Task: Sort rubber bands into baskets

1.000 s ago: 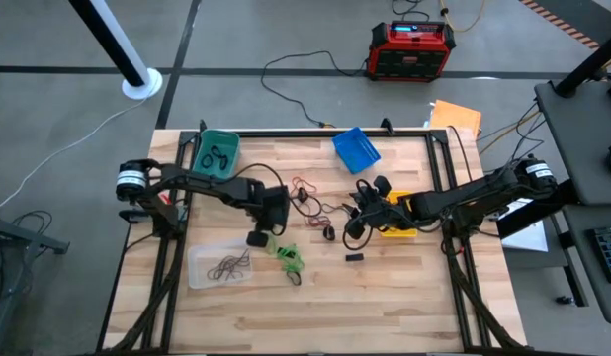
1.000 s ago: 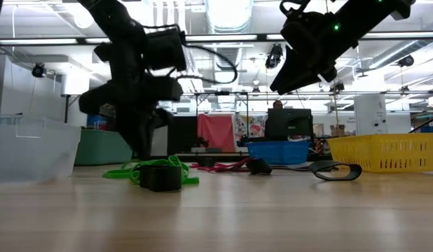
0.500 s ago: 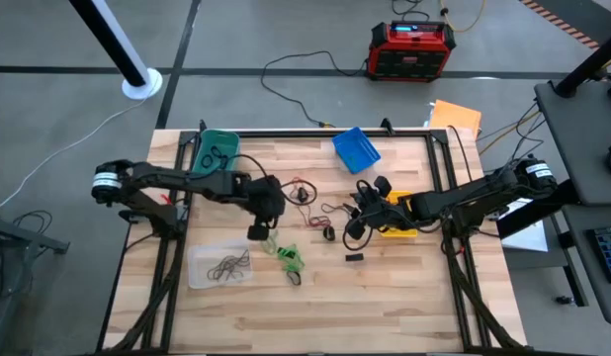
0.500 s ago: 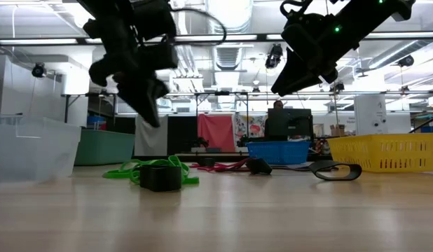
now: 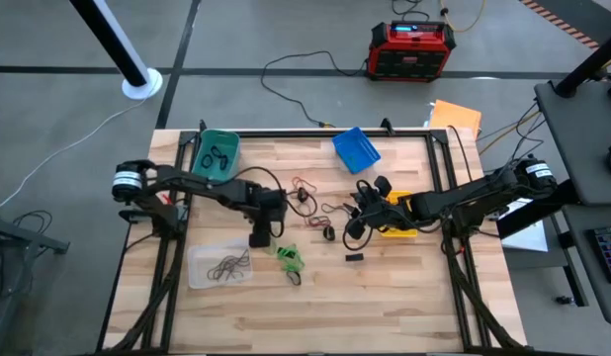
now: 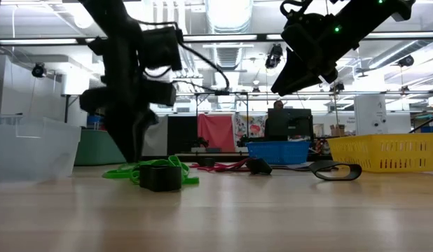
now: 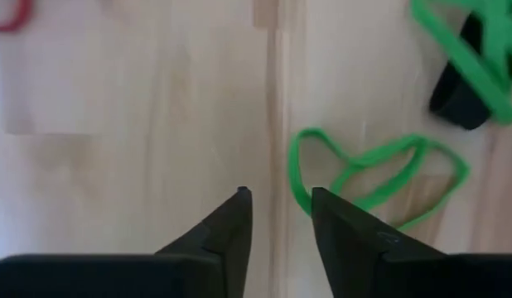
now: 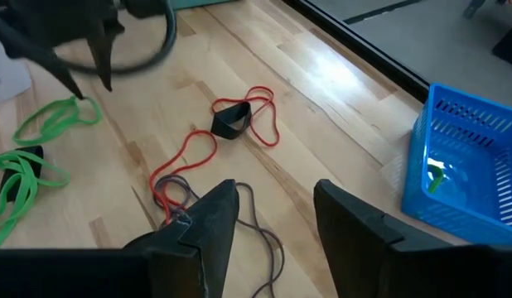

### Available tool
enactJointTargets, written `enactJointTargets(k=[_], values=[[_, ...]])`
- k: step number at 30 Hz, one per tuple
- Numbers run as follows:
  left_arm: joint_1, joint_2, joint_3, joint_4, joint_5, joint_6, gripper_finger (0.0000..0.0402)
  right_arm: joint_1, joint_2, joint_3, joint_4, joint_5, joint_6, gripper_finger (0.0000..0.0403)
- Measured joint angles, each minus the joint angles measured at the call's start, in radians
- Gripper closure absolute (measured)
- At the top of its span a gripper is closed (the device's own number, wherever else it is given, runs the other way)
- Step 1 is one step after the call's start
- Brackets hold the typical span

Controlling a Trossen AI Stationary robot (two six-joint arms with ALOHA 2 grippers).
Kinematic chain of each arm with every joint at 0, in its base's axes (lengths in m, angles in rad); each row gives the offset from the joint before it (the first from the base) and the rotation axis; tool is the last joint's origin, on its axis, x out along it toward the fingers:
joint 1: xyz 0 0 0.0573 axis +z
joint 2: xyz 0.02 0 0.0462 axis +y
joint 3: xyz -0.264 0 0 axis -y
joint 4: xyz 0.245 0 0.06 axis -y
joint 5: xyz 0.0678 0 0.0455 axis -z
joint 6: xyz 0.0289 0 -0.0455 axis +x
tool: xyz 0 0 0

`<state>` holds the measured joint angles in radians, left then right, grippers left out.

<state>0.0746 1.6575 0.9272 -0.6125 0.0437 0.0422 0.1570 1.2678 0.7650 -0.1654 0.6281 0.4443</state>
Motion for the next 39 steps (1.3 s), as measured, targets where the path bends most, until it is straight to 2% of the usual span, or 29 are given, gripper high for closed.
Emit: enactJointTargets(k=[7, 15, 16, 20, 22, 24, 28, 30, 35, 39], values=[[0.0, 0.041, 0.0, 0.006, 0.031, 0.0, 0.0278, 0.0, 0.0, 0.0, 0.0, 0.0, 0.0, 0.0245], [0.0, 0.041, 0.0, 0.012, 0.039, -0.003, 0.0302, 0.0, 0.0, 0.0, 0.0, 0.0, 0.001, 0.0251], [-0.002, 0.041, 0.0, 0.023, 0.009, -0.002, 0.0309, 0.0, 0.0, 0.0, 0.0, 0.0, 0.001, 0.0252], [-0.011, 0.041, 0.0, 0.069, -0.235, -0.018, 0.0346, 0.0, 0.0, 0.0, 0.0, 0.0, 0.001, 0.0252], [-0.01, 0.038, 0.0, 0.085, -0.29, -0.026, 0.0364, 0.0, 0.0, 0.0, 0.0, 0.0, 0.001, 0.0252], [-0.009, 0.024, 0.0, 0.079, -0.267, -0.011, 0.0379, 0.0, 0.0, 0.0, 0.0, 0.0, 0.001, 0.0252], [-0.011, -0.019, 0.0, 0.071, -0.137, 0.029, 0.0396, 0.0, 0.0, 0.0, -0.001, 0.0, 0.008, 0.0252], [-0.01, -0.046, 0.0, 0.068, -0.119, 0.035, 0.0398, 0.0, 0.0, 0.0, -0.001, -0.001, 0.008, 0.0252], [-0.01, -0.107, 0.0, 0.026, -0.052, 0.014, 0.039, 0.0, 0.0, 0.0, -0.001, -0.001, 0.008, 0.0252], [-0.01, -0.109, -0.006, 0.028, -0.051, -0.007, 0.0374, 0.0, 0.0, 0.0, -0.001, -0.001, 0.008, 0.0252]])
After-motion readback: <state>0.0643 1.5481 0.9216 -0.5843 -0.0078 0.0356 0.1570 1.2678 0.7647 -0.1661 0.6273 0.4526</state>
